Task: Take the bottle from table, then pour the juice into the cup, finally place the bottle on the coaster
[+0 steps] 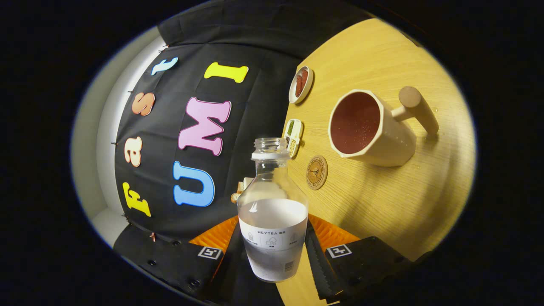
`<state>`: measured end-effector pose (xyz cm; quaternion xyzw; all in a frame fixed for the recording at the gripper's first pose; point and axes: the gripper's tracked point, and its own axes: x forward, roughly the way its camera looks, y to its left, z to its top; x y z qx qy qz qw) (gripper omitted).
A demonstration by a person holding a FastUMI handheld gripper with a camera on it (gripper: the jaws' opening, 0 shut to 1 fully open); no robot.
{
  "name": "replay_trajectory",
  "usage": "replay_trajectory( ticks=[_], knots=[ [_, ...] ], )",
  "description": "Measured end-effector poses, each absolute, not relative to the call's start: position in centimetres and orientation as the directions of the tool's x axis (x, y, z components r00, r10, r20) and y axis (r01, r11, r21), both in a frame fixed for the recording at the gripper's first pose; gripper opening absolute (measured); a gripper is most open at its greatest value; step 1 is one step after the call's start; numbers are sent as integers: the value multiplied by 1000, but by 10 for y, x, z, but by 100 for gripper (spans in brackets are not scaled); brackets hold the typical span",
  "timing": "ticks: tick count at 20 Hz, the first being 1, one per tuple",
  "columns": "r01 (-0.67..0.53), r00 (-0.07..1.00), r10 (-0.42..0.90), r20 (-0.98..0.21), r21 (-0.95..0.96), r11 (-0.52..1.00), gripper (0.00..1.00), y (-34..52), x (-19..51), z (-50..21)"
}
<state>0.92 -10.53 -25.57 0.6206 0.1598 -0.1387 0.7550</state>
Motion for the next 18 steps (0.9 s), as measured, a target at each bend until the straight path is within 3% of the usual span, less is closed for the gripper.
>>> replay_trajectory(
  ticks=[18],
  knots=[
    [379,917,-64,-394,910,-169,74,-131,13,-256]
  ],
)
